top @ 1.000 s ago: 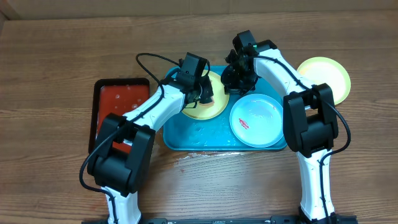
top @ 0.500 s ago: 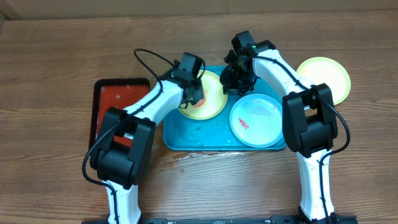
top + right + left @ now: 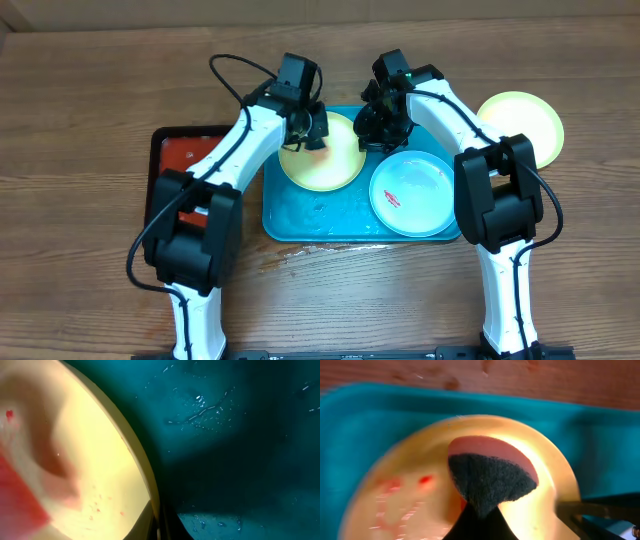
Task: Clean dirty plates on tray and stack at the side
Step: 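Scrub the yellow plate with the left-held sponge while right gripper holds it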
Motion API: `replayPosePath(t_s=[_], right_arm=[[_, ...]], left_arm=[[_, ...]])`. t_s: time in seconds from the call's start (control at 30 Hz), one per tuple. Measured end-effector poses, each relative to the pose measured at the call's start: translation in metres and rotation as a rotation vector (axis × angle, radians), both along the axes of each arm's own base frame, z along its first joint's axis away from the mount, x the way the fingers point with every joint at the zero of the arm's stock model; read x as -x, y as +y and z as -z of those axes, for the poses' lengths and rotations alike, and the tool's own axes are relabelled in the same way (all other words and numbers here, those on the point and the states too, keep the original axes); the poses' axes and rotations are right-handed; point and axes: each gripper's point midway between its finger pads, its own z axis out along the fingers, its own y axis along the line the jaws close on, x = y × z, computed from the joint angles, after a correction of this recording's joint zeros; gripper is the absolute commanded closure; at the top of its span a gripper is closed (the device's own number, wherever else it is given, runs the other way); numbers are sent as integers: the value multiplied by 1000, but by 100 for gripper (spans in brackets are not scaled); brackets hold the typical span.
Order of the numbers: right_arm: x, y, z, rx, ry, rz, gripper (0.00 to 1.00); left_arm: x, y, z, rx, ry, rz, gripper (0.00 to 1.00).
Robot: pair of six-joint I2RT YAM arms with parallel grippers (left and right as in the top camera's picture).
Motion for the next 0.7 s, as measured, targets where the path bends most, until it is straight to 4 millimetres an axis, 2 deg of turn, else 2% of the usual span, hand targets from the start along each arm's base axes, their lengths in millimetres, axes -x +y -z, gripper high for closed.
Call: replayPosePath(t_s=[0.17, 0.3, 0.5, 0.7], right_arm=[[0, 0, 0, 1, 1, 0, 96], [1, 0, 1, 0, 2, 0, 96], [0, 0, 1, -1, -2, 1, 96], [0, 0, 1, -1, -2, 1, 96]], left_arm=[[13, -19, 38, 9, 82, 36, 96], [9, -17, 39, -5, 77, 30, 96], [2, -4, 39, -87, 43, 2, 96], [-6, 33, 37, -276, 1, -18, 96]])
